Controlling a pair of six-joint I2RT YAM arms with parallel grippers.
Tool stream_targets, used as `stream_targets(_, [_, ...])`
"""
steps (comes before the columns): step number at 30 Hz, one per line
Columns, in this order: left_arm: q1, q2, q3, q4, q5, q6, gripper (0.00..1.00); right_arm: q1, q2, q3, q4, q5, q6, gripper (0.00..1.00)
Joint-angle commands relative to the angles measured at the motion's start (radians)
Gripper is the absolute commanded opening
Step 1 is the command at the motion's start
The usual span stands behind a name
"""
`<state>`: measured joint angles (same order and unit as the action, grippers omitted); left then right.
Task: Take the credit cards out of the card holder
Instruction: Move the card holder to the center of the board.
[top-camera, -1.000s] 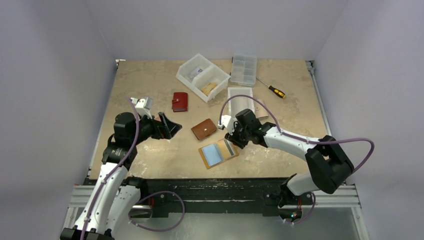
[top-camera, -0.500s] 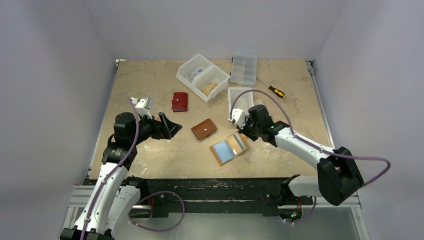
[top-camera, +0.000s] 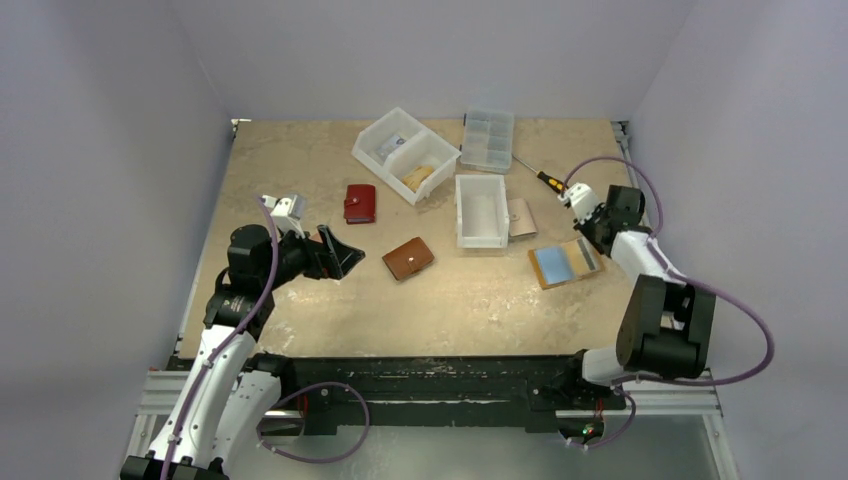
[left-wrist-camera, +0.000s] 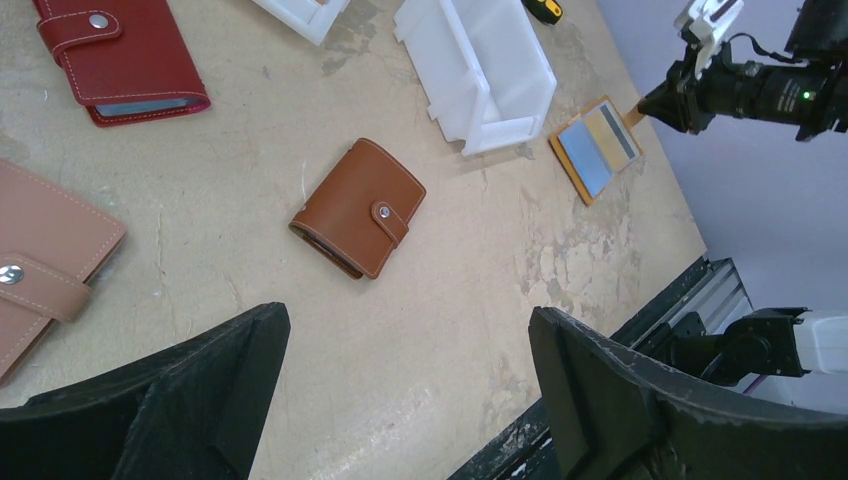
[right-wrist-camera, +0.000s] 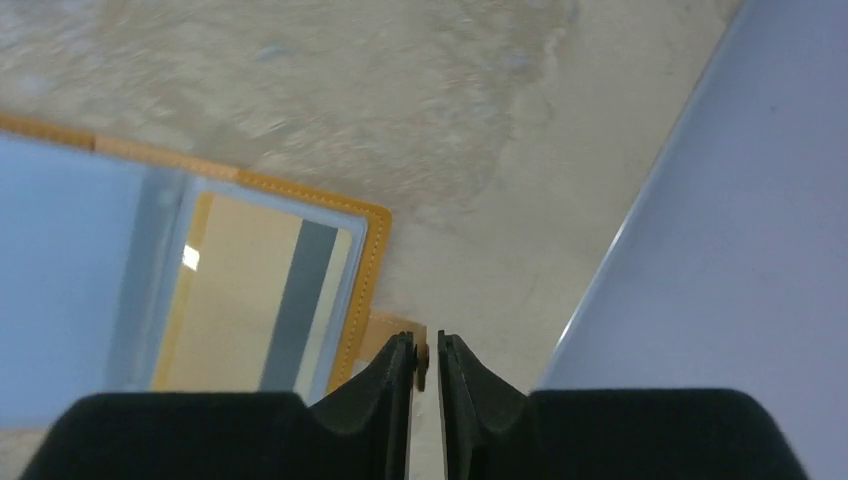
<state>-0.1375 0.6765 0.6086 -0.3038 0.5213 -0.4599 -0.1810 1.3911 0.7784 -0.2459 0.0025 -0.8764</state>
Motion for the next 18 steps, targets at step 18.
stream_targets(18, [0.002, -0.012, -0.003, 0.043, 0.022, 0.007, 0.99, 0.038, 0.371, 0.471, -0.265, -0.631, 0.478, 0.73])
